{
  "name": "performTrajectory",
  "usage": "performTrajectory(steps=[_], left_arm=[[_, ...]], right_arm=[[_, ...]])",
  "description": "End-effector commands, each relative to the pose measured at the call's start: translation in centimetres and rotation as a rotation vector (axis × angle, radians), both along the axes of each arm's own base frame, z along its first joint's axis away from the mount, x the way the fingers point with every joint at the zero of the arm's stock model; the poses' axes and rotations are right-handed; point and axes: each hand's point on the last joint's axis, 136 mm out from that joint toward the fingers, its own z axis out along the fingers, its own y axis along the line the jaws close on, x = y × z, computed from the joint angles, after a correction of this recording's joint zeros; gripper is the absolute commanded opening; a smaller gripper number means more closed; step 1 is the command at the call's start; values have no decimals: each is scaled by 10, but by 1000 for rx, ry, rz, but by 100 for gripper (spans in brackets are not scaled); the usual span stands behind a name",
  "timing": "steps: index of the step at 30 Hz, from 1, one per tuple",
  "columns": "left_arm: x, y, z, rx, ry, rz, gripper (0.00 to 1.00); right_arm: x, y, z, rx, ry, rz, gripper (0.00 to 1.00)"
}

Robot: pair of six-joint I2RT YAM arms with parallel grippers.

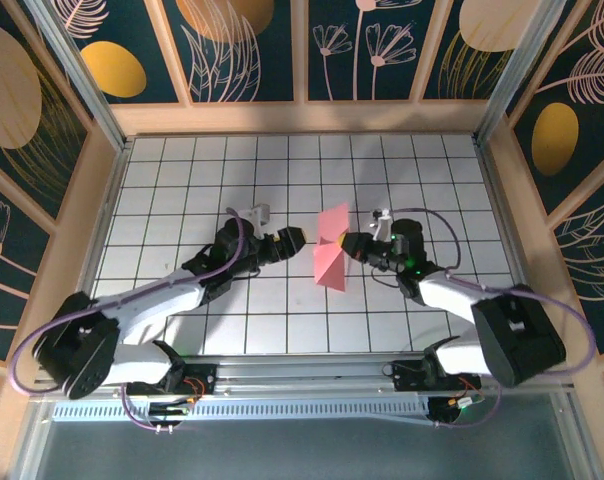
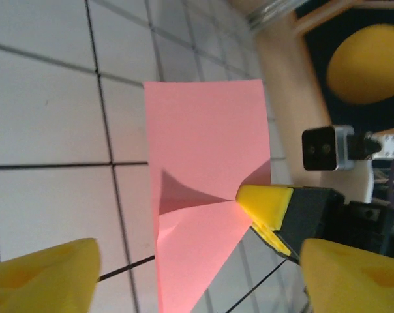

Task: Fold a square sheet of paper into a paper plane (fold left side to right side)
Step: Turn over the paper at the center of the table.

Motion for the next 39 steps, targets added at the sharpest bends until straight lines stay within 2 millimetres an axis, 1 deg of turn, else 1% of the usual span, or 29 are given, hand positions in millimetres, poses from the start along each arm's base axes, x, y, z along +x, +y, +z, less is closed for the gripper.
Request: performTrajectory(steps=[1,3,4,6,8,10,11,13,16,19,23,26,29,39], left_arm=[[-1,13,34,-53,-81,41,90],[-7,12,64,-129,-154,20,96],[-10,11,77,-165,-185,4,99],[-20,7,106,-256,-253,-52,99],[-31,-1,130,-344,-299,-131,99],[-42,-8,149,-429,-332,-209,99],[-46,-12,156,-465,-343,-246,99],[-49,-20,159,-503,-335,-299,99],[-50,-35,154,-528,-298,-370,98],[-53,-44,154,-564,-289,-419,97],[-60,-61,157,-563,-289,-489,96],[-60,-67,156,-554,-285,-498,94],[-58,-68,155,-558,-279,-493,89],[-51,-68,151,-535,-259,-451,63]], right_arm=[[6,-13,45,60,-100,-25,0],[4,-22,77,121,-164,-36,0],[3,-25,89,145,-188,-39,0],[-1,-31,117,196,-243,-39,0],[-6,-34,144,243,-284,-37,0],[-12,-33,166,288,-319,-17,0],[-15,-32,176,313,-329,-4,0],[-20,-31,192,365,-344,19,0],[-25,-28,209,428,-354,48,0],[-28,-22,217,448,-353,72,0],[-28,-12,217,448,-335,95,0],[-29,-5,216,452,-326,112,0],[-29,-2,217,455,-324,122,0],[-31,0,215,453,-312,133,0]])
